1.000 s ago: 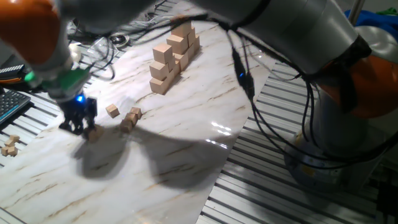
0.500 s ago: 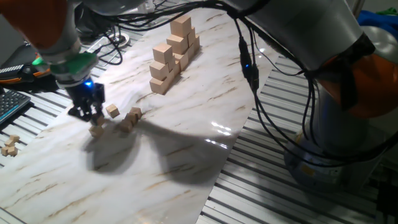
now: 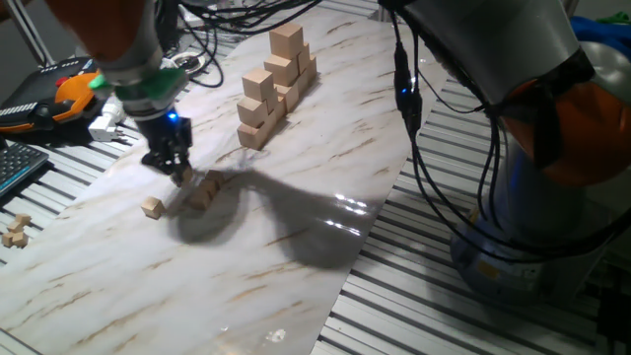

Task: Stack the blocks into a pyramid shape

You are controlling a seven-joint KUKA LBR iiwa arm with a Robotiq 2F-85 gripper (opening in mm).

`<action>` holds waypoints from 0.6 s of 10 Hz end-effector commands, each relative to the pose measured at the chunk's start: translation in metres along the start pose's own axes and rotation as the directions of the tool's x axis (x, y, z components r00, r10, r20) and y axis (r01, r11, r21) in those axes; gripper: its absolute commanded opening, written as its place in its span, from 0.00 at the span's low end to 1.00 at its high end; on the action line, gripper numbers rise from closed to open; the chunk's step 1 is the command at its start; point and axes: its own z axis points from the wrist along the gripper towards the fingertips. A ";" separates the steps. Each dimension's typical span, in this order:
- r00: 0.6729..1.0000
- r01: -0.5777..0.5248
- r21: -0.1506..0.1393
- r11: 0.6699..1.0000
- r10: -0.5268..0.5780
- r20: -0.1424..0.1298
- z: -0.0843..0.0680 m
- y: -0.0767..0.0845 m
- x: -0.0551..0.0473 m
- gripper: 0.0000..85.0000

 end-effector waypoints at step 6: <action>0.999 0.047 0.012 0.999 -0.047 0.007 0.014 -0.018 0.012 0.00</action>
